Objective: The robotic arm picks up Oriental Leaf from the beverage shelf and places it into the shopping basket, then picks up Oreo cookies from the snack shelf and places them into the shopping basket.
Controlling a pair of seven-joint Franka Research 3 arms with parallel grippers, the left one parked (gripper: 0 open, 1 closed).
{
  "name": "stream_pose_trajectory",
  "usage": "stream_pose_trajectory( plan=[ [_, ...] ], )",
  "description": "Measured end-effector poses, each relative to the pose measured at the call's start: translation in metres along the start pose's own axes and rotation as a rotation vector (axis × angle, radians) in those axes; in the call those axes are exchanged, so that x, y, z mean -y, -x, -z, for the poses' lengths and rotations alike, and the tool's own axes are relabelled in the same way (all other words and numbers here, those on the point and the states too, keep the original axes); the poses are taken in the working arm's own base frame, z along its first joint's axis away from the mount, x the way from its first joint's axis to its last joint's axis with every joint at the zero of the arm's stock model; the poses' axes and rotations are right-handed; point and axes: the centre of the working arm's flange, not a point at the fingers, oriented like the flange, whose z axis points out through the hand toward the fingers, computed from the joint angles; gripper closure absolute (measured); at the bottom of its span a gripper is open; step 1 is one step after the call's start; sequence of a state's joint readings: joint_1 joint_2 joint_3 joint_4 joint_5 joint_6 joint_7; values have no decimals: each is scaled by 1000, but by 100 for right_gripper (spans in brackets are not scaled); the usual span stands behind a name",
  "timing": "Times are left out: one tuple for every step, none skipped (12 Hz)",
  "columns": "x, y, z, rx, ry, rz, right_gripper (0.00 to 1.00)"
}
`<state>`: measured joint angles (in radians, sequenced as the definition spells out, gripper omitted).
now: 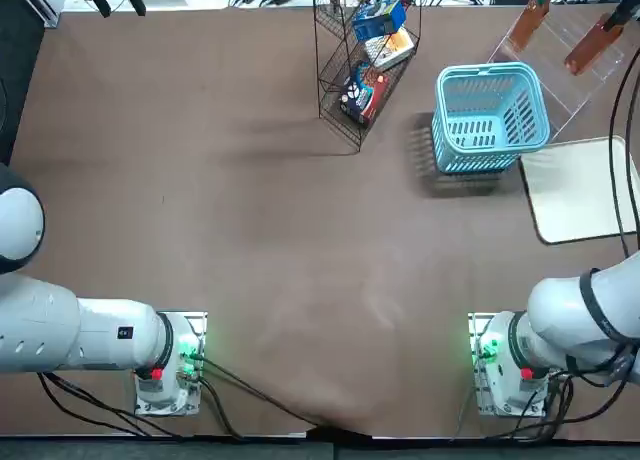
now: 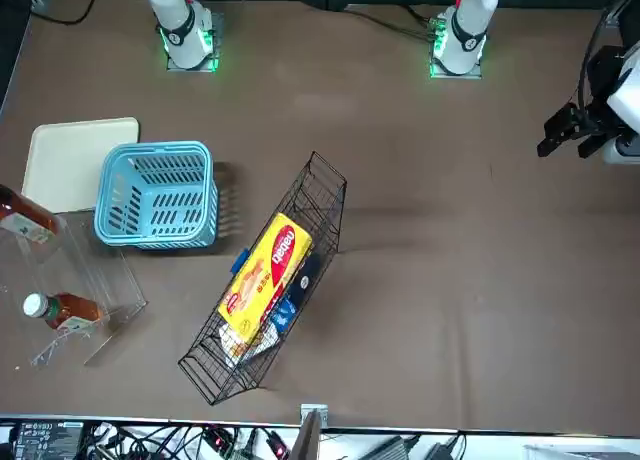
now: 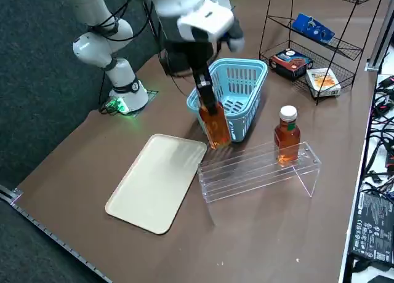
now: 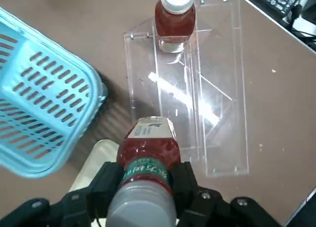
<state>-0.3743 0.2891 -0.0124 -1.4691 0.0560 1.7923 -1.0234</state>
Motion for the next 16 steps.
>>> stream_pose_trajectory(
  plan=[
    [8, 2, 16, 0, 1, -17, 43],
    [15, 4, 31, 2, 4, -41, 43],
    [25, 5, 44, 9, 5, -72, 43],
    [49, -1, 66, 35, -6, -150, 43],
    [63, -6, 74, 45, -10, -195, 43],
    [77, -13, 80, 51, -11, -238, 43],
    [91, -21, 84, 55, -11, -275, 43],
    [104, -28, 85, 59, -13, -310, 43],
    [117, -33, 84, 68, -15, -349, 43],
    [130, -39, 81, 79, -13, -382, 43],
    [145, -45, 80, 90, -9, -413, 43],
    [160, -52, 78, 99, -4, -439, 43],
    [175, -60, 76, 106, -2, -463, 43],
    [189, -67, 74, 111, 0, -484, 43],
    [199, -73, 72, 115, 1, -500, 43],
    [207, -78, 68, 119, 1, -512, 43]
  ],
)
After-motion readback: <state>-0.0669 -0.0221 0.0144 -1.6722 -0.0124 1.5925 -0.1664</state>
